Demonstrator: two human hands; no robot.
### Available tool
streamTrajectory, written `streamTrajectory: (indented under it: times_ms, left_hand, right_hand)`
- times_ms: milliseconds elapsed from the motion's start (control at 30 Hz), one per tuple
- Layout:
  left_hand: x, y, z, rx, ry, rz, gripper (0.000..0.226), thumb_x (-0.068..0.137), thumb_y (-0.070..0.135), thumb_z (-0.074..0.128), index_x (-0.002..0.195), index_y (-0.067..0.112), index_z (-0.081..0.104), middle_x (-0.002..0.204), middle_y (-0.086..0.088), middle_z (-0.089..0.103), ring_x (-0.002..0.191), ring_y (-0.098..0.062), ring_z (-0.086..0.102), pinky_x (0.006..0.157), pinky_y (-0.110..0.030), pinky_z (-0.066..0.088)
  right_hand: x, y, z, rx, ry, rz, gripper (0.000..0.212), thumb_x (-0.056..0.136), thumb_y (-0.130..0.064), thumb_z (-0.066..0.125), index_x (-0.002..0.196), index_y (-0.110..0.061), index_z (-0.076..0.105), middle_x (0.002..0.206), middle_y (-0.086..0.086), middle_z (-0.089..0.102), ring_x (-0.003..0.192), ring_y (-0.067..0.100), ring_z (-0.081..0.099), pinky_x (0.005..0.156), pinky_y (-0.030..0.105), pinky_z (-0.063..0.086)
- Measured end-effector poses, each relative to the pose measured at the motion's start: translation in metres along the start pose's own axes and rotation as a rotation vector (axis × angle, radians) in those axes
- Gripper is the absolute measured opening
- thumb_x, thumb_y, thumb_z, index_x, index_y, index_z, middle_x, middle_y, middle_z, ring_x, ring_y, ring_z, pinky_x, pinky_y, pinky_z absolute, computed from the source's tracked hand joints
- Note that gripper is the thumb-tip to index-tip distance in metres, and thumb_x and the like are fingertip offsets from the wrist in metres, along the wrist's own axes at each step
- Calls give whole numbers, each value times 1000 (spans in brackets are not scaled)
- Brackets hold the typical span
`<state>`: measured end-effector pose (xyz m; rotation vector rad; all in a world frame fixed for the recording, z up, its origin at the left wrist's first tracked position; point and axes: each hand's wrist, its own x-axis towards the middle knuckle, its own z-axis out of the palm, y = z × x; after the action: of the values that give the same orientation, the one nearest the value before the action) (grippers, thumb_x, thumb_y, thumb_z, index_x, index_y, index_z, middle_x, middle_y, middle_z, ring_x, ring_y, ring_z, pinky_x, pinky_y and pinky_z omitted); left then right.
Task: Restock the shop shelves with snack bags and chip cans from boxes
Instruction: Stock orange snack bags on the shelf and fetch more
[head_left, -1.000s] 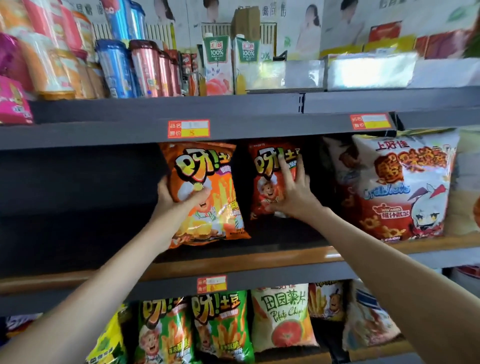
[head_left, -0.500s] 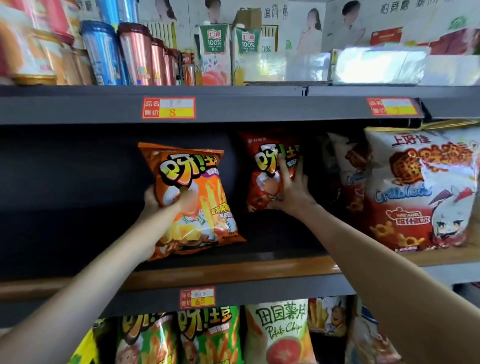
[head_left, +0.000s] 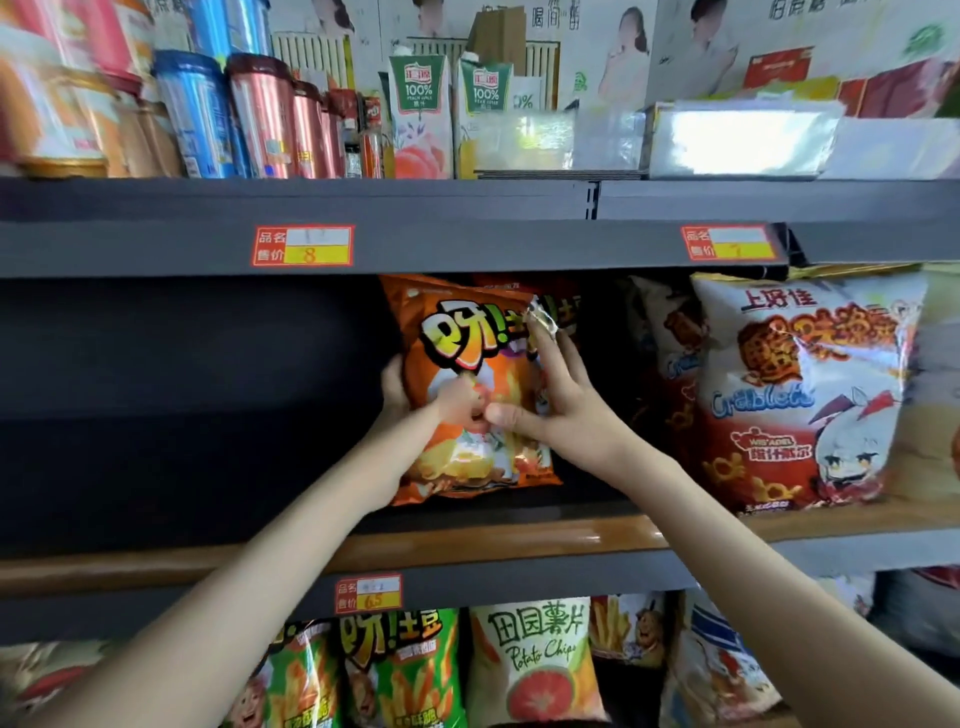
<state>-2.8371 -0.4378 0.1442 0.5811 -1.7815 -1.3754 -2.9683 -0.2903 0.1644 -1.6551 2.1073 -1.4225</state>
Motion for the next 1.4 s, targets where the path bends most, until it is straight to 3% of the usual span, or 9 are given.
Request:
streamTrajectory:
  times_ms: [100,200,367,467,567,1000,1133,1300,1400]
  left_hand:
    - [-30,18,22,-164,-322,-104,78,73,64,63,140,46,27,129,13,51,111,-5,58,89,-33,54]
    - [-34,22,19,-66,-485,-196,71,68,85,49,132,65,25,151,17,32,133,-13,43,107,-50,41]
    - [-29,16,-14,680,-324,-77,62,95,62,39,148,54,8,161,-2,20,147,-22,23,117,-40,24]
    - [-30,12,-35,1144,-350,-169,80,93,57,51,149,52,-6,163,-9,-1,149,-35,8,118,-50,21]
    - [-34,12,-46,1284,-331,-186,85,91,59,53,151,47,-6,163,-6,-7,147,-39,8,117,-52,20]
    - [-50,20,-58,1120,-208,-91,66,97,46,51,153,36,18,162,-9,12,146,-32,22,110,-45,34]
    - [-73,32,-60,1080,-112,39,51,100,38,48,148,29,34,151,-9,35,131,-33,44,97,-40,44]
    - [-145,33,-68,819,66,223,41,97,24,54,136,14,51,131,-7,53,119,-26,50,95,-39,44]
    - [-206,14,-77,726,97,181,40,96,23,56,134,13,52,128,-6,54,119,-20,47,97,-31,40]
  right_hand:
    - [-17,-1,5,-19,-46,47,128,56,-65,76,145,-52,-14,159,2,-22,146,17,-19,120,44,9]
    - [-14,6,8,-50,86,46,132,62,-47,86,149,-43,-13,160,9,-14,148,25,-10,118,53,15]
    - [-20,15,17,-469,250,16,125,67,-50,79,148,-42,-16,160,7,-10,138,45,21,103,59,34]
    - [-7,20,17,-592,287,83,123,71,-53,76,150,-37,-17,159,9,-15,137,44,19,98,60,37]
    - [13,19,18,-671,250,152,125,71,-56,76,149,-36,-19,158,8,-20,140,41,13,97,63,40]
    - [19,10,42,-614,297,372,125,73,-57,74,147,-35,-25,157,12,-23,142,37,10,96,64,40]
    - [3,-6,39,-633,261,387,121,74,-58,71,149,-34,-21,159,9,-21,146,36,-5,105,69,24]
    - [-50,-52,52,-453,358,61,101,81,-22,70,154,-15,1,160,20,4,145,39,9,111,49,19]
    - [-111,-78,83,-272,336,-71,88,82,-7,65,152,-4,11,156,17,20,143,30,18,111,30,11]
